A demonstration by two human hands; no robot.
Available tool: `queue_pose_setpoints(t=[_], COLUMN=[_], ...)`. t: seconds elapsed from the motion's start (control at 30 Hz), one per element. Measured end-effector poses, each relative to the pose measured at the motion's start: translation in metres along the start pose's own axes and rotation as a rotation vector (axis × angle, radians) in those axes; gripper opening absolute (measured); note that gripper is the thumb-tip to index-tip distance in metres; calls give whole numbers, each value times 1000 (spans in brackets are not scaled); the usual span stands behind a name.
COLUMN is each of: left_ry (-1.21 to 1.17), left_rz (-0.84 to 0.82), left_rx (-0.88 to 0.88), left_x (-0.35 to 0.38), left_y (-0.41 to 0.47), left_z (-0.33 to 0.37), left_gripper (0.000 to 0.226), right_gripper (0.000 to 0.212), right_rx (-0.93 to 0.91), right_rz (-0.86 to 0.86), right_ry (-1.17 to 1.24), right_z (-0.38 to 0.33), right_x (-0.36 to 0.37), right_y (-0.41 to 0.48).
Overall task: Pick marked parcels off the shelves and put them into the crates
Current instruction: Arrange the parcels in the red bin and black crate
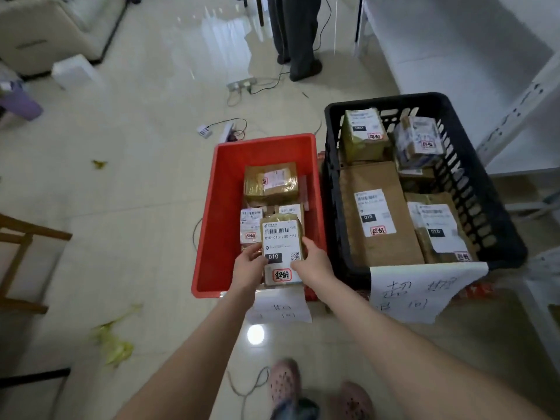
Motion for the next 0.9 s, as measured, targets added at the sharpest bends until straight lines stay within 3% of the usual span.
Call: queue_pose_setpoints(t=[0.17,0.5,0.67,0.9], left_ry=[67,251,269,384], left_rz=[-38,-217,-244,-307], left_rx=[-43,-209,-238,-190], left_x=[2,40,54,54], left_y=[92,260,292,287], left_z=[0,-23,-34,-25], left_gripper=[47,28,22,36], right_gripper=[74,61,55,58], right_rx=[108,304,324,289], right_rz=[-9,63,55,50], right_ry=[-46,-128,-162,-242], right_z=[-9,0,9,7], right_x=[27,53,62,61], right_y=[79,225,251,243])
Point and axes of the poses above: each hand's wrist, its own y-axis towards the middle knuckle, its own x-axis out of the palm, z = x × y, the point moved 5 cm from there along y, towards the middle knuckle, and after that the axes turned 14 degrees about -y, right-handed, at the moved point
